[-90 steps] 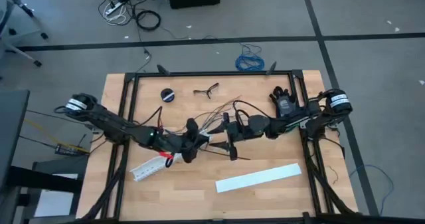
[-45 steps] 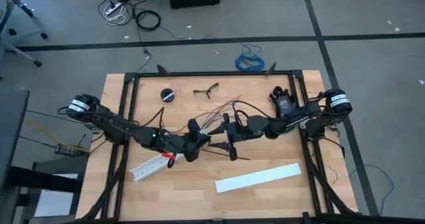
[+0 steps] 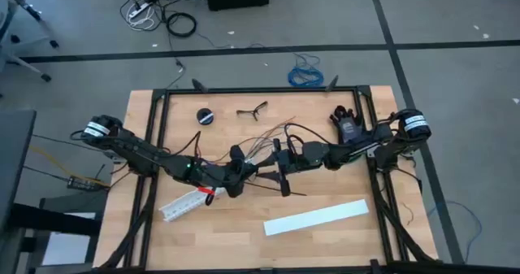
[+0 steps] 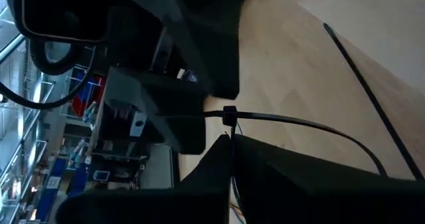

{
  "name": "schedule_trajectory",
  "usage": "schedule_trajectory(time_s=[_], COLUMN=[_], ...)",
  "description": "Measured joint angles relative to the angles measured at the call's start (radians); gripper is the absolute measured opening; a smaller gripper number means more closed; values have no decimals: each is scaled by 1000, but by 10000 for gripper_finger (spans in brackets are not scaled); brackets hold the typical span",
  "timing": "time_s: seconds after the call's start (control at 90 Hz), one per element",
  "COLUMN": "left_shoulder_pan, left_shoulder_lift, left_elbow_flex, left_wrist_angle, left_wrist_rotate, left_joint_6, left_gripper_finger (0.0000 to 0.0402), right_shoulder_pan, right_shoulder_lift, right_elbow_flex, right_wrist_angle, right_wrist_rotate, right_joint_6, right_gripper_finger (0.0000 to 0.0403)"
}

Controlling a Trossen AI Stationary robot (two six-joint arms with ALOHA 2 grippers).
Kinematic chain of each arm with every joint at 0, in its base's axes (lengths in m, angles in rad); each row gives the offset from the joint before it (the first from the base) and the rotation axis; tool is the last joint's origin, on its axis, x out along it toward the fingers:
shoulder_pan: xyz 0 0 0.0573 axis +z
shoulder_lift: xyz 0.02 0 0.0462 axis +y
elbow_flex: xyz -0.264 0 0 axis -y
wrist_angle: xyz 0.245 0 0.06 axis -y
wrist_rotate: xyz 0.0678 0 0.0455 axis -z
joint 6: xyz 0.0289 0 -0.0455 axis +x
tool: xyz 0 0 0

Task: Ziptie cables
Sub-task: Insert the black zip tie into the locking head

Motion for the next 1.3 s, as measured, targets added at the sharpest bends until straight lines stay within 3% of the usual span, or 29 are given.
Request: schedule_trajectory(time_s=[0.356, 0.811, 1.3], left_shoulder_pan=[0, -2, -4], left_shoulder_lift=[0, -2, 1], left_elbow_flex=[0, 1, 1], left_wrist_angle=[-3, -71, -52], left_wrist_rotate=[-3, 25, 35], left_joint_6=[0, -61, -57], left_gripper_finger=[0, 0, 0], right_shoulder_pan=[0, -8, -12], right_shoulder_lift=[0, 1, 0], right_elbow_flex=[0, 0, 0], right_wrist_angle=[0, 21, 29], right_wrist_rotate=[3, 78, 30], right_joint_6=[-43, -98, -67], right_gripper_finger=[6, 1, 0])
